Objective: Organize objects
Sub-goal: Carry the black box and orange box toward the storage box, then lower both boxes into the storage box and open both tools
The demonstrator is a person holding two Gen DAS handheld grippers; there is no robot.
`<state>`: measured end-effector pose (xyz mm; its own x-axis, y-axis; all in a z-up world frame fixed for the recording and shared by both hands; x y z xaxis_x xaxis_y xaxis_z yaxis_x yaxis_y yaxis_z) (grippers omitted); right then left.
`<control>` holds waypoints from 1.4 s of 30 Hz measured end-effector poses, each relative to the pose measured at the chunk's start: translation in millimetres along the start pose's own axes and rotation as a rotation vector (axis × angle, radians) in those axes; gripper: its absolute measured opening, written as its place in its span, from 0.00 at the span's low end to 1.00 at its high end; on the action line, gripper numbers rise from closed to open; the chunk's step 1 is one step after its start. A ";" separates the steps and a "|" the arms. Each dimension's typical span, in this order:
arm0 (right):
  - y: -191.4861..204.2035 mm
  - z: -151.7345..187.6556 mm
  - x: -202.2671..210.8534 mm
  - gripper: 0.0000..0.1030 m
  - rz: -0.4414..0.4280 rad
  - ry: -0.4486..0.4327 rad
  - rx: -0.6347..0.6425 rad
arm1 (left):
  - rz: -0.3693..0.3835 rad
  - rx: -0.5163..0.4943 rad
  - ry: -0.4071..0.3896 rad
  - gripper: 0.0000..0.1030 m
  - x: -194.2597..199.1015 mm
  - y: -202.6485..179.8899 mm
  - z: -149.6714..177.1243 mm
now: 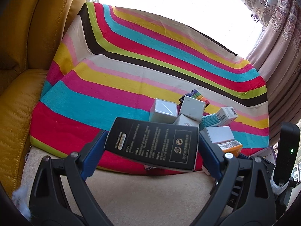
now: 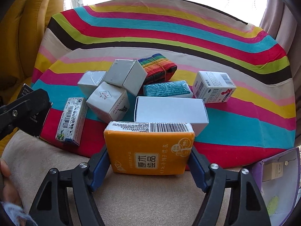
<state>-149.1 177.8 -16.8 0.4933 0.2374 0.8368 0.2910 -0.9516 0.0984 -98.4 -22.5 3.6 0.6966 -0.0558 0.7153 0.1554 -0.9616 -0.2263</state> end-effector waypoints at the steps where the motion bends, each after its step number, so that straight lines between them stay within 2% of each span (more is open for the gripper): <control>1: -1.6 1.4 3.9 0.73 -0.009 -0.010 -0.006 | -0.009 -0.003 -0.005 0.91 2.1 -0.9 0.7; 8: -12.5 9.7 24.1 0.73 -0.062 -0.065 -0.061 | -0.043 -0.017 -0.018 0.91 16.8 -8.8 9.9; 20: -56.9 38.2 69.9 0.73 -0.128 -0.146 -0.218 | 0.002 -0.149 -0.001 0.91 24.0 -68.6 27.2; 24: -83.4 49.2 83.0 0.73 -0.144 -0.169 -0.296 | 0.022 -0.190 0.007 0.91 24.9 -92.8 33.4; 29: -125.6 69.7 103.1 0.73 -0.098 -0.199 -0.376 | 0.071 -0.268 0.016 0.91 27.9 -131.1 44.8; 37: -208.2 119.5 134.8 0.73 0.058 -0.225 -0.504 | 0.193 -0.401 0.036 0.91 34.2 -203.7 66.9; 42: -243.4 143.2 155.5 0.73 0.156 -0.243 -0.553 | 0.287 -0.462 0.048 0.92 40.9 -248.3 80.5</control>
<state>-25.9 474.2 12.3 0.6872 0.0631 0.7238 -0.2353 -0.9232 0.3038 -52.1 235.6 35.9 0.6313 -0.3354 0.6993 -0.3682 -0.9232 -0.1104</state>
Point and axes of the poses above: each gripper's, at about its wrist camera, not at the fingertips, and x roughly against the way its jaws point, y to its left, z to its underside, the point moved 3 cm from there along -x, roughly the way its jaws point, and after that the axes turned 6 degrees about -z, right-handed, at the moved point
